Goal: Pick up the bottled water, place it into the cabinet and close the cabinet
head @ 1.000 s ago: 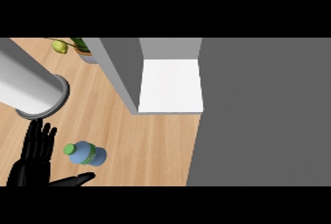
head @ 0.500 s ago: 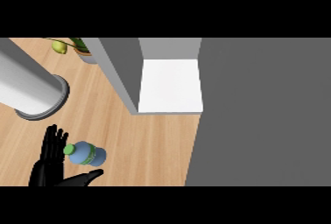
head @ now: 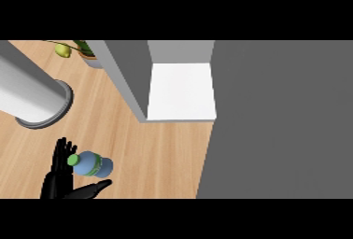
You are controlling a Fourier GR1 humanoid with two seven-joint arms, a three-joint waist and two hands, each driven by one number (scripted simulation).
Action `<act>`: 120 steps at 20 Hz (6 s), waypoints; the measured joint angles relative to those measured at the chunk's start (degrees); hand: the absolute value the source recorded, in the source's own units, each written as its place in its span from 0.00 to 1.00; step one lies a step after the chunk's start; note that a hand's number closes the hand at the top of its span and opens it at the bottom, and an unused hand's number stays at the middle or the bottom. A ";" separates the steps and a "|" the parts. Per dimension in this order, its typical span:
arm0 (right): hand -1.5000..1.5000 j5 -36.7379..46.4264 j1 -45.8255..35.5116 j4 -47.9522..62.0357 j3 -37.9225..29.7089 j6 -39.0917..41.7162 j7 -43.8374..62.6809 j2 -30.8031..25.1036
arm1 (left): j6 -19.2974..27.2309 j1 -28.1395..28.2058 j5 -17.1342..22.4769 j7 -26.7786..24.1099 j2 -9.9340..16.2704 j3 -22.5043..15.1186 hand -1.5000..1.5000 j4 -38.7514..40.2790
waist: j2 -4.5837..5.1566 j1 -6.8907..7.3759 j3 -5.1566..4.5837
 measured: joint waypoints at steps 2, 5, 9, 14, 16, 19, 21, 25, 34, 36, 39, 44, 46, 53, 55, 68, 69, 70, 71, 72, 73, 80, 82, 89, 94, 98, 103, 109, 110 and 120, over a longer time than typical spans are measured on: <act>0.00 0.10 0.73 0.14 0.35 -0.01 -0.81 -0.20 | -1.47 -0.27 0.31 -2.65 0.23 0.58 0.00 3.24 | 0.00 0.08 0.01; 0.00 0.17 -0.45 0.25 -0.63 -0.21 -0.30 -0.48 | -3.01 -2.39 0.90 -5.15 0.48 1.40 0.00 7.73 | 0.03 0.17 0.01; 0.00 0.47 -0.23 0.07 0.77 -1.34 -0.09 -0.68 | -4.97 -5.05 1.90 -9.06 0.71 2.85 0.00 13.50 | 0.00 -0.04 -0.01; 0.00 0.67 1.32 0.14 0.61 -1.55 -2.06 -1.56 | -6.64 -7.94 2.65 -12.64 0.42 3.73 0.00 19.02 | 0.02 0.01 0.01; 0.00 0.70 1.29 0.21 0.13 -1.70 -2.26 -1.68 | -7.30 -9.87 3.40 -12.44 0.99 4.36 0.00 20.46 | 0.03 0.07 0.02; 0.00 0.64 1.84 0.19 -1.19 -1.60 -2.62 -2.24 | -7.68 -12.04 4.21 -12.74 0.93 4.97 0.00 22.78 | 0.04 0.07 0.03; 0.00 0.61 1.60 0.34 -1.77 -1.45 -2.77 -2.16 | -8.81 -12.38 4.72 -13.65 0.86 5.13 0.00 24.32 | 0.06 0.19 0.04; 0.00 0.47 4.27 0.37 -2.39 -0.80 -5.07 -2.62 | -10.86 -14.14 5.28 -15.23 0.51 5.10 1.00 27.59 | 0.06 0.11 0.06; 0.00 -0.08 6.62 0.44 -5.18 0.61 -7.49 -3.53 | -11.08 -17.91 3.34 -18.28 0.21 3.22 1.00 30.23 | 0.06 0.01 0.06; 0.00 -0.33 8.05 0.52 -6.38 1.37 -9.08 -3.64 | -8.97 -18.37 1.97 -19.92 -0.11 2.59 1.00 29.76 | 0.05 0.00 0.08; 0.00 -0.50 8.82 0.64 -6.72 1.87 -10.05 -3.43 | -6.83 -20.55 0.15 -21.03 -1.09 1.25 1.00 30.38 | 0.07 -0.01 0.07; 0.00 -0.86 9.54 0.72 -9.47 2.99 -11.09 -4.27 | -9.31 -26.30 -1.96 -21.38 -1.30 -1.66 1.00 35.29 | 0.17 -0.74 0.03; 0.00 -1.15 11.25 0.70 -11.41 3.97 -12.53 -4.72 | -11.10 -28.61 -2.13 -21.40 -1.24 -2.08 1.00 36.57 | 0.16 -0.86 0.05; 0.00 -3.36 12.60 1.06 -18.75 6.92 -13.79 -5.38 | -14.39 -33.99 2.84 -18.18 -2.92 -6.21 1.00 36.74 | 0.05 -0.56 0.09; 0.00 -4.36 12.99 1.33 -21.09 7.92 -14.21 -5.28 | -13.78 -34.51 5.77 -17.59 -3.07 -9.33 1.00 36.20 | 0.01 -0.65 0.09; 0.00 -12.82 15.61 6.03 -33.82 16.32 -20.33 -4.35 | -0.11 -33.17 22.16 -10.71 -0.75 -22.78 1.00 28.98 | -0.11 -1.35 0.24; 0.00 -13.80 15.18 6.62 -34.78 16.83 -20.48 -4.58 | 0.71 -33.19 22.70 -10.37 -0.62 -23.31 1.00 28.72 | -0.08 -1.29 0.25; 0.00 -14.47 15.36 6.96 -35.23 17.31 -20.87 -4.39 | 1.63 -33.05 23.15 -10.01 -0.58 -24.19 1.00 28.12 | -0.09 -1.26 0.25; 0.00 -15.26 15.18 7.17 -35.67 17.85 -20.92 -4.52 | 2.46 -34.06 23.51 -9.33 -0.91 -25.29 1.00 27.61 | -0.08 -1.64 0.24; 0.00 -16.25 15.08 7.58 -36.23 18.29 -20.93 -4.56 | 3.62 -35.26 24.13 -8.47 -1.33 -26.42 1.00 27.12 | -0.04 -1.89 0.20; 0.00 -17.01 15.19 7.74 -36.67 18.72 -21.11 -4.46 | 5.17 -37.02 24.65 -7.83 -1.71 -27.50 1.00 26.70 | -0.01 -2.30 0.18; 0.00 -27.00 15.11 10.54 -44.93 22.73 -21.97 -6.55 | 14.74 -52.12 30.76 -2.62 -3.02 -33.07 1.00 27.00 | 0.27 -3.27 0.12; 0.00 -29.98 15.60 11.11 -47.30 24.38 -22.30 -7.29 | 16.93 -55.69 32.14 -2.05 -3.14 -33.93 1.00 29.63 | 0.38 -3.38 0.11; 0.00 -38.76 16.60 12.72 -53.15 28.69 -22.22 -9.69 | 21.67 -64.66 36.36 -2.11 -3.28 -36.77 1.00 39.55 | 0.92 -4.32 0.09; 0.00 -40.76 15.68 13.07 -54.08 29.38 -21.77 -10.38 | 22.87 -68.43 38.80 -2.51 -3.30 -37.27 1.00 45.89 | 1.39 -4.86 0.06; 0.00 -42.21 15.43 13.55 -54.87 30.06 -21.56 -10.76 | 22.93 -69.07 39.97 -4.04 -3.31 -37.08 1.00 50.55 | 1.67 -5.28 0.04; 0.00 -44.43 13.76 15.42 -55.90 30.48 -20.81 -12.48 | 24.45 -69.59 40.47 -5.48 -3.32 -37.52 1.00 54.78 | 2.05 -5.93 0.02; 0.00 -44.66 13.22 16.41 -56.26 31.25 -20.94 -12.76 | 23.54 -70.66 41.64 -7.78 -3.33 -35.68 1.00 58.87 | 2.51 -6.28 -0.02; 0.00 -44.71 13.19 16.46 -56.12 31.33 -21.03 -12.54 | 23.05 -70.59 42.06 -8.22 -3.33 -35.09 1.00 59.38 | 2.56 -6.25 -0.02; 0.00 -44.95 13.10 16.99 -56.41 32.38 -21.32 -12.32 | 18.91 -72.11 45.26 -11.80 -3.31 -30.10 1.00 63.25 | 3.05 -6.83 -0.07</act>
